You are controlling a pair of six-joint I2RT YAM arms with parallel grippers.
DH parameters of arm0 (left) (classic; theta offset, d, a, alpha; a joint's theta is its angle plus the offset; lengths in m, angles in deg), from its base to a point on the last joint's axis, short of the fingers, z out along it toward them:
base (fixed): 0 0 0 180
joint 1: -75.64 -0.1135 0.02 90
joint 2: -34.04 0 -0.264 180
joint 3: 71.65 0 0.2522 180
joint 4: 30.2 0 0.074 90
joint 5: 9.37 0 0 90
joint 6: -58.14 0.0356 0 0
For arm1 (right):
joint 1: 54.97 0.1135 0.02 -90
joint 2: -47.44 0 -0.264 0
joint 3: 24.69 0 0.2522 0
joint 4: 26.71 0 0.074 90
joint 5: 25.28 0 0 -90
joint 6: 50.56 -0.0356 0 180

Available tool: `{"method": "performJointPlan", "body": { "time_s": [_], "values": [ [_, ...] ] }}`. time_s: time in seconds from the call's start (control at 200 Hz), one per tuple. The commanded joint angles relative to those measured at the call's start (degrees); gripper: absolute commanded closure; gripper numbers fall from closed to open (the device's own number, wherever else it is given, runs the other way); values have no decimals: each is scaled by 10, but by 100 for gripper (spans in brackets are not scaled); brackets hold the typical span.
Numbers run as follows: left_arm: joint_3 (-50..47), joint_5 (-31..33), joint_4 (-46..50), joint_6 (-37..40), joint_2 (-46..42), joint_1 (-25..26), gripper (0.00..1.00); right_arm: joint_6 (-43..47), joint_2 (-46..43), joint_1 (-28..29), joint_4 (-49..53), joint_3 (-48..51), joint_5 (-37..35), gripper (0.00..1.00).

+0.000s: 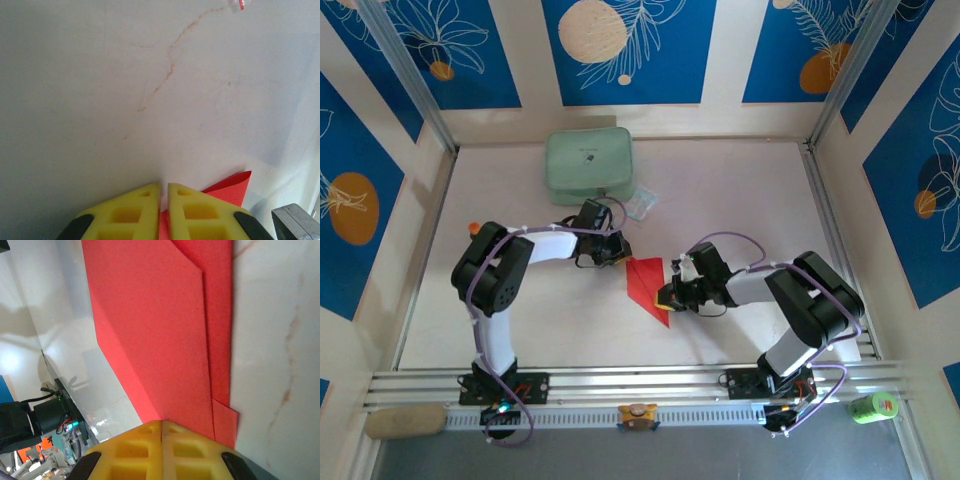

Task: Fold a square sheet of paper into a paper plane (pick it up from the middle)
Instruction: Fourth fold the wing at the center of the table.

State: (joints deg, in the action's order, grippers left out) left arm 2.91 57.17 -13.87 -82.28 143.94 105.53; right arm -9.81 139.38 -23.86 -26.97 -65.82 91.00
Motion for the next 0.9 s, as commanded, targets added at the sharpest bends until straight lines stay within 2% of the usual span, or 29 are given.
{"method": "performJointPlan", "body": {
  "time_s": [0.0,0.095,0.195,0.32,0.445,0.64,0.89],
  "values": [
    [-17,21,18,9,-52,-2,85,19,10,-3,95,12,-11,100],
    [-39,24,3,5,-88,5,84,23,12,-4,98,9,-7,100],
    [-54,-11,-38,5,-99,20,85,24,12,-5,98,8,-8,100],
    [-63,-77,-113,-13,-68,39,90,23,10,-5,99,9,-10,100],
    [-67,-114,-175,-38,-25,42,93,23,10,-6,100,9,-10,100],
    [-69,-98,-164,-27,15,31,95,22,10,-5,100,10,-11,100],
    [-81,-102,-171,9,34,-16,93,25,13,-6,101,10,-12,100]
  ]
}}
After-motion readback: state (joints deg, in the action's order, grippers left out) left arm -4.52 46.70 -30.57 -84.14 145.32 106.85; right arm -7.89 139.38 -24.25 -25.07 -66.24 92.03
